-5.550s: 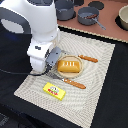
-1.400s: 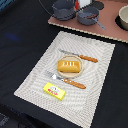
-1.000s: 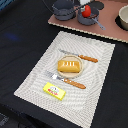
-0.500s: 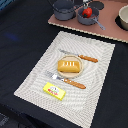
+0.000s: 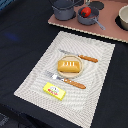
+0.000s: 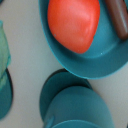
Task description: Interact with the objects in diverse but meaningful ways.
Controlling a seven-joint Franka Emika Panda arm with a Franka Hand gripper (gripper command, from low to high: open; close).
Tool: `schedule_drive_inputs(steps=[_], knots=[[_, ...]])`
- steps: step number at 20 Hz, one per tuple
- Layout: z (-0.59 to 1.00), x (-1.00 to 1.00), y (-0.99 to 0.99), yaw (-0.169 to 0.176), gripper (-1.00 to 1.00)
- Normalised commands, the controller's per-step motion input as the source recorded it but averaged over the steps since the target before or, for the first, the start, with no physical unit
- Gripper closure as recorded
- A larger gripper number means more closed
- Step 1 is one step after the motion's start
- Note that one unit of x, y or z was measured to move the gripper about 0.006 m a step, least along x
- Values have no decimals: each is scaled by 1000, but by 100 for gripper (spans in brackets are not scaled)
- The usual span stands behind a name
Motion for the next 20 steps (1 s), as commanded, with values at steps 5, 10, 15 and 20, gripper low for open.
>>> schedule_drive_inputs(steps=[5, 10, 15, 20], knots=[[16, 220, -306, -97, -100], [42, 173, -361, -48, -100], [107, 197, -293, -31, -100], [11, 178, -140, -9, -100]])
